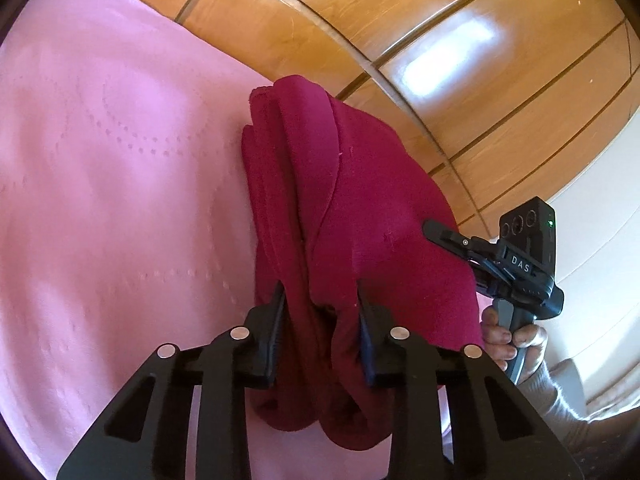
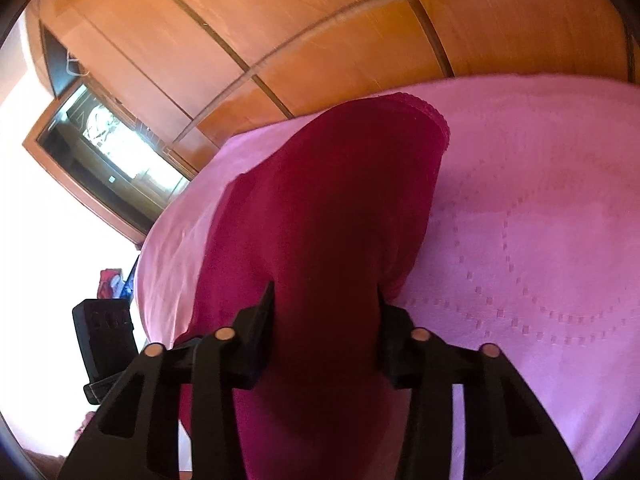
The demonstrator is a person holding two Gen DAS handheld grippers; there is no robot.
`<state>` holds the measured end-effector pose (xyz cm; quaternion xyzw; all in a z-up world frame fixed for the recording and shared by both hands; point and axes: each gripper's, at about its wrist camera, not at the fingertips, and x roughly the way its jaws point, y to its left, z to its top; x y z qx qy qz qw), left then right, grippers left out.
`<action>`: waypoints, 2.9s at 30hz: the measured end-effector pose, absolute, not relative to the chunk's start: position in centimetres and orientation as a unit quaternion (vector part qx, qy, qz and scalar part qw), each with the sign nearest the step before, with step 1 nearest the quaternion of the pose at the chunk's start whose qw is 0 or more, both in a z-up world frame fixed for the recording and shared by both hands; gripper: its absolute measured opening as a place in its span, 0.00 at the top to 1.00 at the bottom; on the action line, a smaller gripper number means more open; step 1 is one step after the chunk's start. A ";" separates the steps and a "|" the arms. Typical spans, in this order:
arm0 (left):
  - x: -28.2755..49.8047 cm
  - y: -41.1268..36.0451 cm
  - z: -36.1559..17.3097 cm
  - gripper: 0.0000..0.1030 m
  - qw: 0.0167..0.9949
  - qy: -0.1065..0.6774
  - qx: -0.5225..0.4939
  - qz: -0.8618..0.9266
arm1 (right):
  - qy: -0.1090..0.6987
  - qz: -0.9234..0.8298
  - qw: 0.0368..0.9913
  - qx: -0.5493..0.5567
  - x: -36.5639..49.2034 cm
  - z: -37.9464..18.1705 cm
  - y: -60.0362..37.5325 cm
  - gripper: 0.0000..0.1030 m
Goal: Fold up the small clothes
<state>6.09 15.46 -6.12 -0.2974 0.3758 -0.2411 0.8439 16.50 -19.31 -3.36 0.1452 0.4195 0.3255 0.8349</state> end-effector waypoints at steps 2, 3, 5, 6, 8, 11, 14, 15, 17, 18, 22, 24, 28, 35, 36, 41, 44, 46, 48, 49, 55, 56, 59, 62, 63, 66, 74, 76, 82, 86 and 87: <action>5.7 15.1 -5.4 0.73 0.843 0.369 -0.301 -0.249 | 0.411 0.327 0.839 0.147 15.8 -2.8 -19.3 0.65; 5.7 14.9 -5.1 0.73 0.844 0.366 -0.299 -0.253 | 0.404 0.328 0.841 0.150 15.3 -2.3 -19.6 0.66; 5.9 13.5 -4.1 0.73 0.844 0.362 -0.292 -0.266 | 0.394 0.326 0.845 0.156 14.6 -1.7 -20.1 0.66; 6.1 12.9 -3.8 0.73 0.844 0.361 -0.289 -0.272 | 0.388 0.324 0.848 0.159 14.3 -1.3 -20.6 0.66; 7.0 10.9 -3.0 0.73 0.841 0.360 -0.280 -0.291 | 0.370 0.316 0.857 0.168 13.5 -0.3 -22.5 0.67; 9.0 7.0 -1.7 0.73 0.835 0.363 -0.259 -0.322 | 0.341 0.289 0.876 0.182 12.2 1.4 -26.3 0.67; 11.3 1.4 -0.2 0.73 0.827 0.366 -0.228 -0.361 | 0.316 0.250 0.895 0.194 11.0 2.7 -30.9 0.67; 12.1 -0.5 0.3 0.73 0.823 0.369 -0.217 -0.373 | 0.308 0.235 0.900 0.199 10.6 2.9 -32.4 0.67; 13.7 -5.2 1.1 0.73 0.814 0.376 -0.190 -0.401 | 0.295 0.198 0.910 0.213 9.8 3.1 -36.3 0.67; 14.5 -7.5 1.3 0.73 0.809 0.382 -0.178 -0.410 | 0.291 0.177 0.914 0.219 9.5 3.0 -38.3 0.67; 16.3 -15.2 1.0 0.73 0.795 0.410 -0.121 -0.431 | 0.295 0.102 0.920 0.237 8.7 1.2 -44.8 0.66; 16.7 -18.2 0.2 0.73 0.792 0.425 -0.085 -0.430 | 0.309 0.068 0.917 0.244 8.8 -0.5 -47.2 0.62; 16.5 -21.1 -1.7 0.73 0.803 0.440 -0.027 -0.400 | 0.344 0.031 0.897 0.276 8.5 -4.8 -50.0 0.41; 14.2 -20.8 -1.6 0.73 0.825 0.426 -0.021 -0.370 | 0.277 0.019 0.920 0.277 5.4 -2.0 -50.6 0.57; 14.4 -21.0 -1.3 0.73 0.827 0.425 -0.020 -0.368 | 0.271 0.024 0.923 0.271 5.5 -1.3 -50.2 0.60; 14.6 -21.5 -1.6 0.73 0.839 0.420 -0.010 -0.347 | 0.306 0.023 0.921 0.240 9.3 -1.8 -47.4 0.64; 14.5 -21.3 -1.6 0.73 0.842 0.421 -0.011 -0.338 | 0.348 0.004 0.909 0.229 12.7 -3.9 -46.8 0.63; 14.7 -21.1 -2.0 0.73 0.841 0.425 -0.021 -0.333 | 0.353 -0.010 0.907 0.231 13.3 -4.4 -46.7 0.63; 14.7 -20.9 -1.8 0.73 0.842 0.427 -0.030 -0.328 | 0.355 -0.013 0.907 0.226 13.6 -4.2 -46.3 0.63; 14.5 -20.9 -1.7 0.71 0.844 0.427 -0.028 -0.322 | 0.357 -0.016 0.908 0.219 13.4 -4.1 -46.0 0.63; 13.7 -20.2 -0.7 0.61 0.859 0.418 -0.019 -0.293 | 0.324 -0.007 0.923 0.209 10.6 -2.1 -45.8 0.49; 13.3 -20.0 -0.5 0.61 0.862 0.415 -0.018 -0.291 | 0.317 -0.006 0.926 0.206 9.8 -1.5 -45.6 0.49; 12.7 -19.9 -0.4 0.61 0.871 0.406 -0.004 -0.278 | 0.305 0.012 0.933 0.191 6.7 -1.0 -44.2 0.52; 12.5 -19.6 -0.8 0.58 0.872 0.410 -0.007 -0.267 | 0.308 0.019 0.936 0.172 3.8 -1.5 -42.3 0.54; 12.6 -19.6 -1.0 0.54 0.873 0.412 -0.009 -0.262 | 0.313 0.020 0.935 0.165 3.5 -1.9 -41.5 0.54; 13.0 -19.6 -1.5 0.49 0.874 0.414 -0.008 -0.254 | 0.317 0.005 0.939 0.131 1.5 -3.1 -39.2 0.54; 11.3 -18.8 -0.3 0.46 0.890 0.389 -0.002 -0.238 | 0.337 -0.032 0.937 0.086 1.3 -6.4 -36.5 0.51; 10.6 -18.5 0.2 0.46 0.895 0.380 -0.003 -0.236 | 0.337 -0.031 0.936 0.096 1.1 -6.2 -36.7 0.49; 8.2 -17.3 1.3 0.43 0.909 0.352 0.008 -0.224 | 0.328 -0.052 0.938 0.096 0.0 -5.5 -35.8 0.36; 6.9 -16.6 1.9 0.39 0.917 0.338 0.008 -0.213 | 0.321 -0.076 0.939 0.101 -0.9 -5.0 -35.6 0.30; 6.7 -16.5 2.0 0.39 0.918 0.337 0.009 -0.209 | 0.319 -0.084 0.939 0.101 -1.2 -4.8 -35.6 0.27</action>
